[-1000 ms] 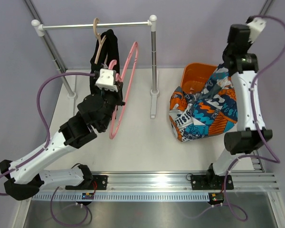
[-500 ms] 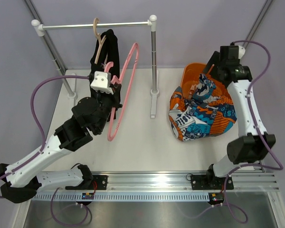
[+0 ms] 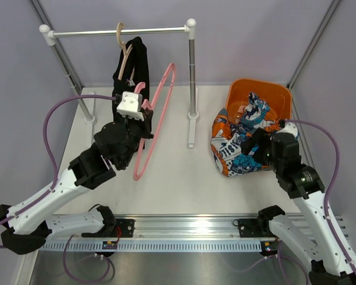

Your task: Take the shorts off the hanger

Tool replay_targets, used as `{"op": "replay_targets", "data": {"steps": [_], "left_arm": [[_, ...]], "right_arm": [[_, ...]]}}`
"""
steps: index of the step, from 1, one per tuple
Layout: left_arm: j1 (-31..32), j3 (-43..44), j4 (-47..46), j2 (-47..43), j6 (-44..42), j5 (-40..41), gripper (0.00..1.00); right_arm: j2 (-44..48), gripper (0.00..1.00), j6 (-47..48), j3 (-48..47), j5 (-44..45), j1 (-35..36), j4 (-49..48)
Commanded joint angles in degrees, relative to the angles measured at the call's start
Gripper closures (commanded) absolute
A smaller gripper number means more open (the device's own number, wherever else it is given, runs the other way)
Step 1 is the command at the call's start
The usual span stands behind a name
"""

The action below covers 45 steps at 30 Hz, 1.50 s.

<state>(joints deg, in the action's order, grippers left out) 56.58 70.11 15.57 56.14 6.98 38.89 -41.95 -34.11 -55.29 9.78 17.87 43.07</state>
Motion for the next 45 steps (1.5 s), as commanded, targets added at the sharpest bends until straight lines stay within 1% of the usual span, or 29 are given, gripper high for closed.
{"op": "replay_targets", "data": {"steps": [1, 3, 4, 6, 7, 10, 12, 16, 18, 20, 21, 23, 24, 26, 27, 30, 33, 35, 36, 38, 39, 40, 41, 42, 43, 44, 45], "left_arm": [[-0.33, 2.32, -0.37, -0.59, 2.16, -1.36, 1.00], [-0.41, 2.93, 1.03, 0.28, 2.68, -1.71, 1.00], [-0.85, 3.45, 1.91, 0.90, 3.03, -2.24, 1.00], [-1.47, 5.55, 5.50, 3.00, 4.53, -4.25, 1.00], [-1.73, 6.00, 6.39, 3.53, 4.97, -4.53, 1.00], [-2.08, 6.45, 8.16, 4.50, 5.58, -4.88, 1.00], [-2.61, 6.45, 8.86, 4.51, 5.76, -5.75, 1.00], [-3.49, 6.71, 9.65, 4.50, 5.59, -6.37, 1.00], [-3.75, 6.89, 9.74, 4.50, 5.41, -6.64, 1.00], [-3.75, 6.97, 10.09, 4.59, 5.23, -6.73, 1.00], [-3.84, 7.06, 10.18, 4.68, 5.23, -6.73, 1.00], [-4.02, 7.41, 10.62, 5.03, 5.06, -6.99, 1.00], [-4.19, 7.50, 10.88, 5.21, 4.97, -7.34, 1.00], [-4.54, 8.03, 11.58, 5.56, 4.88, -7.52, 1.00], [-4.63, 8.46, 11.76, 5.73, 4.79, -7.69, 1.00], [-5.51, 10.30, 13.60, 6.61, 4.71, -8.83, 1.00], [-7.87, 12.85, 15.97, 7.75, 4.79, -10.32, 1.00], [-9.37, 14.52, 17.11, 8.37, 5.23, -12.08, 1.00], [-11.03, 15.58, 17.73, 8.89, 5.41, -14.44, 1.00], [-12.27, 19.62, 20.18, 11.35, 5.59, -16.65, 1.00], [-13.06, 21.11, 20.98, 12.32, 5.50, -17.27, 1.00], [-13.33, 23.65, 22.29, 14.24, 5.24, -17.71, 1.00], [-13.42, 24.72, 22.57, 15.22, 5.15, -18.41, 1.00], [-13.86, 25.51, 22.83, 15.84, 5.15, -18.94, 1.00], [-14.12, 26.13, 22.84, 16.89, 5.06, -19.55, 1.00], [-14.47, 27.27, 22.84, 17.51, 5.14, -20.95, 1.00], [-15.26, 28.06, 22.92, 18.12, 5.15, -21.66, 1.00]], "right_arm": [[6.26, 0.15, -6.40, 7.45, -4.67, 2.43, -3.87], [7.23, 0.14, -7.72, 10.10, -5.38, 2.52, -4.57], [7.41, 0.15, -8.34, 12.90, -5.65, 2.52, -5.53], [9.24, 0.15, -11.14, 16.33, -5.56, 2.70, -7.73], [10.30, 0.15, -12.20, 20.01, -4.95, 2.79, -10.17], [14.26, 0.16, -14.75, 26.17, -1.27, 2.96, -14.48], [15.58, 0.16, -15.37, 28.56, -0.29, 2.88, -16.60], [14.36, 0.19, -15.37, 33.13, 0.32, 2.88, -23.62], [13.92, 0.27, -15.02, 34.80, 1.20, 2.87, -27.58], [13.92, 0.38, -14.24, 35.77, 2.69, 2.96, -30.22], [14.00, 0.53, -13.88, 36.21, 3.22, 2.96, -31.37], [13.83, 0.69, -12.92, 37.09, 4.72, 2.87, -34.27], [13.66, 0.85, -12.74, 37.27, 4.98, 2.96, -35.06], [13.57, 0.96, -12.56, 36.92, 4.81, 2.87, -36.30], [13.39, 1.00, -12.65, 36.48, 4.55, 2.87, -35.95], [13.21, 1.00, -12.56, 32.27, 2.18, 2.96, -32.63], [13.56, 1.00, -11.42, 23.25, -0.64, 2.96, -28.41], [13.39, 1.00, -10.02, 18.92, 0.06, 2.88, -26.56], [12.69, 1.00, -9.14, 14.20, 0.58, 2.87, -25.33], [9.46, 1.00, -6.43, 8.91, 4.53, 2.88, -23.74], [7.69, 1.00, -5.37, 3.14, 6.55, 2.96, -21.47], [5.94, 1.00, -4.40, 0.47, 10.22, 2.88, -20.75], [2.18, 1.00, -2.39, -2.25, 11.82, 2.87, -20.14], [0.05, 1.00, -1.76, -7.07, 14.97, 2.96, -19.17], [-1.88, 1.00, -1.23, -9.03, 16.31, 2.79, -19.08], [-6.17, 1.00, 0.43, -11.05, 17.54, 2.79, -18.90], [-8.30, 1.00, 0.71, -14.72, 20.25, 2.79, -18.03]]}}
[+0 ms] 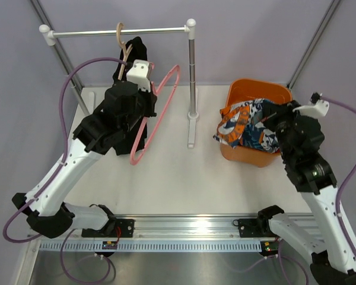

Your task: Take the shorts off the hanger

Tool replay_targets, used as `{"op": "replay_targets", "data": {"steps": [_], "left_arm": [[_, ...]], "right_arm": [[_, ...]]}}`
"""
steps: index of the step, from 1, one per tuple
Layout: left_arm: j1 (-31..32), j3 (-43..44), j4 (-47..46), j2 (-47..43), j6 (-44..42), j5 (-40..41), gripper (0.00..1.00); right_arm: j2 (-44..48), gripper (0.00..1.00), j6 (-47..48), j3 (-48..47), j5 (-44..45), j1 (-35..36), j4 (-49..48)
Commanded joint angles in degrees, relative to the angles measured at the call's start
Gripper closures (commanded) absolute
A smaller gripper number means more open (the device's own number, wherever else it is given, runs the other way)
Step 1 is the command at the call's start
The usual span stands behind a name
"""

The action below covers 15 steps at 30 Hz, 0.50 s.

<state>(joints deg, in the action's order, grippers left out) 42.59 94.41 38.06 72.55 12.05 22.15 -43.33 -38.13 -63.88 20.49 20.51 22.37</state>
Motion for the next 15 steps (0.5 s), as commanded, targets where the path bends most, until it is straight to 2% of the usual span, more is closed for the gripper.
{"op": "replay_targets", "data": {"steps": [1, 7, 10, 11, 12, 15], "left_arm": [[-1.63, 4.63, 0.78, 2.41, -0.10, -5.71, 1.00], [-4.62, 15.70, 5.69, 11.10, -0.80, -9.23, 1.00], [-6.11, 22.99, 7.63, 16.46, -1.94, -9.84, 1.00], [-6.81, 23.01, 7.90, 16.48, -2.21, -10.37, 1.00], [-7.25, 25.27, 8.25, 18.13, -2.30, -10.72, 1.00], [-9.71, 28.97, 9.13, 20.86, -2.47, -12.22, 1.00]], "right_arm": [[-8.86, 1.00, 5.34, -7.56, 10.09, -0.73, 2.68], [-22.82, 1.00, 3.33, -13.64, 8.51, -8.62, 3.47], [-27.05, 1.00, 2.80, -11.63, 4.59, -13.98, 1.81], [-27.94, 1.00, 2.45, -11.62, 4.56, -15.57, 1.45], [-29.08, 1.00, 2.01, -10.75, 0.29, -16.98, 0.93], [-33.65, 1.00, 2.44, -10.21, -2.64, -18.05, 0.13]]}}
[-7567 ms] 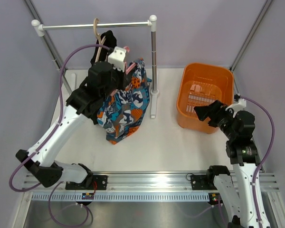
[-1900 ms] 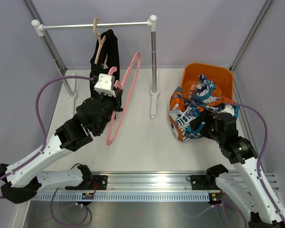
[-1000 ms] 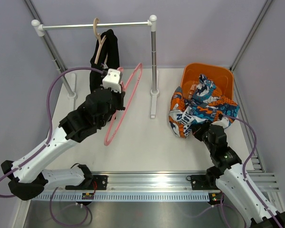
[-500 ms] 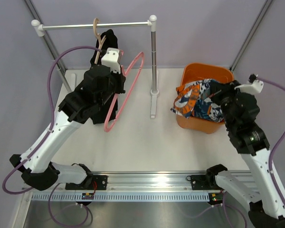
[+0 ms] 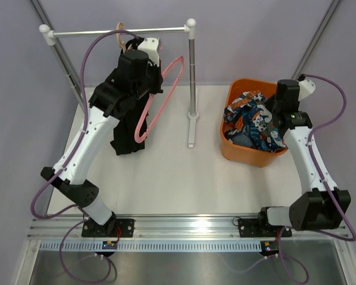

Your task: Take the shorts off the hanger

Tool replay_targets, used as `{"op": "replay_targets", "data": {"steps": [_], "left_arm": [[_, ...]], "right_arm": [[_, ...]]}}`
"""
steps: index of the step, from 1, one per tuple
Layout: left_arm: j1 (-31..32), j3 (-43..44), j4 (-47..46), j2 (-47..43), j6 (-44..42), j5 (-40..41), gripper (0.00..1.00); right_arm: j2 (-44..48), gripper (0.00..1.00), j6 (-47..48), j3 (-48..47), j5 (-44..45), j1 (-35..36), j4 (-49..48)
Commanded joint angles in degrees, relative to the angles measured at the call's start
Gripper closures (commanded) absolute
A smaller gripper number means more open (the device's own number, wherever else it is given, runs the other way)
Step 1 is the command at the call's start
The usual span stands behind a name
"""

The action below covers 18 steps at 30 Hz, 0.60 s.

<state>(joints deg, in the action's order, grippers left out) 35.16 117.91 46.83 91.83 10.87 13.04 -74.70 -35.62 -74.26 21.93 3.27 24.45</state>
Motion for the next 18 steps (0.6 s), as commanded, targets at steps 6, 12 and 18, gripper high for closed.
{"op": "replay_targets", "data": {"steps": [6, 12, 18], "left_arm": [[-6.41, 9.88, -2.09, 4.58, -1.21, -4.95, 1.00], [-7.03, 12.43, -7.45, 7.66, -3.40, -4.69, 1.00], [-8.44, 17.17, -8.51, 12.93, -2.88, -3.99, 1.00]], "right_arm": [[-10.64, 1.00, 0.81, 1.75, -8.12, -0.72, -2.91], [-15.04, 1.00, 0.46, 6.14, -11.47, -0.81, -6.60], [-16.01, 1.00, -0.51, 9.74, -14.02, -0.89, -9.76]]}}
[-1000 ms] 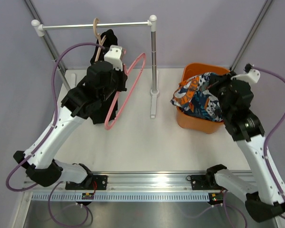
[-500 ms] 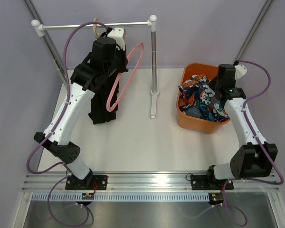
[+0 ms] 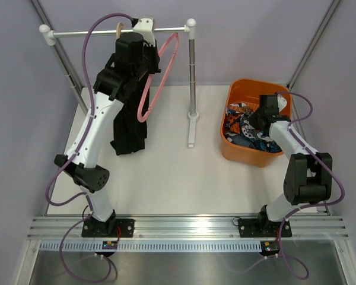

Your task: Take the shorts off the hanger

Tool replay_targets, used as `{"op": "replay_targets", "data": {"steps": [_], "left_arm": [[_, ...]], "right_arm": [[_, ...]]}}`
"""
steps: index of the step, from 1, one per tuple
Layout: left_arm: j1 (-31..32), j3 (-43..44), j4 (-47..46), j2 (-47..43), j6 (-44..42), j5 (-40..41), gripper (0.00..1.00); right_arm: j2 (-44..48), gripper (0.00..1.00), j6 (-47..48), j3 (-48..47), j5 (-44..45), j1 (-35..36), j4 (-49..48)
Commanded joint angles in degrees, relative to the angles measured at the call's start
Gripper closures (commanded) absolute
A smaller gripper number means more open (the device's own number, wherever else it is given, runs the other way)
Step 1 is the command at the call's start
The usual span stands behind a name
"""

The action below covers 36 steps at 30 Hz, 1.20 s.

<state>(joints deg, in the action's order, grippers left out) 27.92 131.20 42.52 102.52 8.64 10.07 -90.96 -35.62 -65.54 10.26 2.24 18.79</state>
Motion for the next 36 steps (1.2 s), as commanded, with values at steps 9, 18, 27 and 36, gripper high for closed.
{"op": "replay_targets", "data": {"steps": [9, 18, 27, 36], "left_arm": [[-1.99, 0.11, -12.72, 3.47, -0.82, -0.22, 1.00], [-2.70, 3.54, -13.25, 8.66, -0.82, -0.13, 1.00], [-2.96, -0.76, -15.18, 7.88, -0.29, -1.19, 0.91], [-2.87, -7.97, -19.76, -0.56, -2.14, -2.33, 0.41]], "right_arm": [[-1.06, 1.00, -0.95, 4.37, -6.57, 0.31, -7.62], [-1.33, 1.00, -1.21, 7.79, -7.27, 0.22, -10.43], [-0.71, 1.00, -0.86, 9.11, -8.86, 0.22, -11.05], [0.08, 0.84, -0.51, 8.76, -8.42, 0.31, -10.26]]}}
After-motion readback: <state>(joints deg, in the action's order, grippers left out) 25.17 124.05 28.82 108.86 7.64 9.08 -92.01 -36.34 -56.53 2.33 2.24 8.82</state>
